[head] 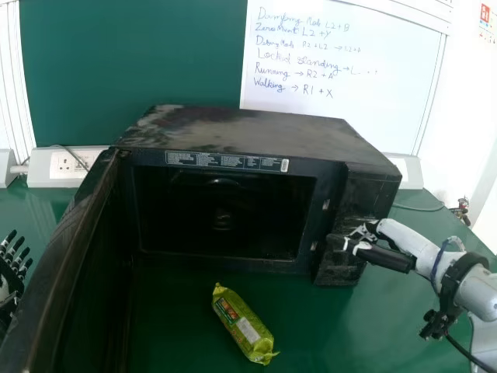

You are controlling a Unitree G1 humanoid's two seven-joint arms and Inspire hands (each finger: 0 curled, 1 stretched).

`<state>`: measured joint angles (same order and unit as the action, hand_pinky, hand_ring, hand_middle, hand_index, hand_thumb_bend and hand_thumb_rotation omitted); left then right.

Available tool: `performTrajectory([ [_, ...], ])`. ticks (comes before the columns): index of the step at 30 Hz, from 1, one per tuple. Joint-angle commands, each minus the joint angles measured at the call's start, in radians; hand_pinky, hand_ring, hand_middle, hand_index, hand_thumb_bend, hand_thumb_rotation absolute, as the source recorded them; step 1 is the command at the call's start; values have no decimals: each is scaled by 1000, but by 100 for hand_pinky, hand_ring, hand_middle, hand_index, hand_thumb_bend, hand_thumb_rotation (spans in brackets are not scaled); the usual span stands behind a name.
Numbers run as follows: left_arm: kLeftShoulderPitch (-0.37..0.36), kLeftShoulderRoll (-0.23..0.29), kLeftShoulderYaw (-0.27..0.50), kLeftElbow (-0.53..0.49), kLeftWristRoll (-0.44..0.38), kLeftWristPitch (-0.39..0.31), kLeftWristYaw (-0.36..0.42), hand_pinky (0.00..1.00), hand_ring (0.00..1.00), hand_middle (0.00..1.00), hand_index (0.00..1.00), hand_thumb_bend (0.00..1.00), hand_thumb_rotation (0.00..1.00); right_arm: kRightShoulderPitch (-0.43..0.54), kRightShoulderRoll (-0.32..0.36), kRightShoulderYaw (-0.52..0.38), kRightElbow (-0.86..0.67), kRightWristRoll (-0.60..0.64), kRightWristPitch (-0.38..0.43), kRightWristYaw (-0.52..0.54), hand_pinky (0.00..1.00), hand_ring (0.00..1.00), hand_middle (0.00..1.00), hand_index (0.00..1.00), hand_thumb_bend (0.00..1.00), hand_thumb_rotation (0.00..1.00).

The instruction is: Put biscuit inside oven

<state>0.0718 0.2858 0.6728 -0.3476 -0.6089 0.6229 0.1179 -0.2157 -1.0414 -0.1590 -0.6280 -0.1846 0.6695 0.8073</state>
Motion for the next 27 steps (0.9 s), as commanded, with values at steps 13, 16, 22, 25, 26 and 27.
performTrajectory([
  [13,-9,4,-2,11,1,-7,-11,77,79,82,75,54,0,-9,4,-10,-37,37,-37,-14,55,62,66,72,100,50],
  [16,-6,8,-2,10,1,-7,-16,77,80,83,75,55,0,-8,1,-11,-41,35,-31,-16,54,61,66,72,100,50],
  [22,-13,6,0,18,2,-4,-7,76,79,81,73,55,0,-3,-1,-13,-55,24,-14,-26,54,61,66,72,100,49],
  [25,-12,6,-1,18,5,-8,-11,76,79,81,72,56,0,-8,-2,-14,-50,40,-6,-16,55,62,67,72,100,48],
  [26,-9,9,-3,21,9,-12,-16,76,78,81,73,56,0,-11,-4,-11,-49,45,-4,-12,55,62,67,72,100,48],
  [27,-7,11,-5,22,12,-16,-20,76,78,81,73,56,0,-12,-2,-10,-49,48,-9,-13,55,62,67,73,100,48],
])
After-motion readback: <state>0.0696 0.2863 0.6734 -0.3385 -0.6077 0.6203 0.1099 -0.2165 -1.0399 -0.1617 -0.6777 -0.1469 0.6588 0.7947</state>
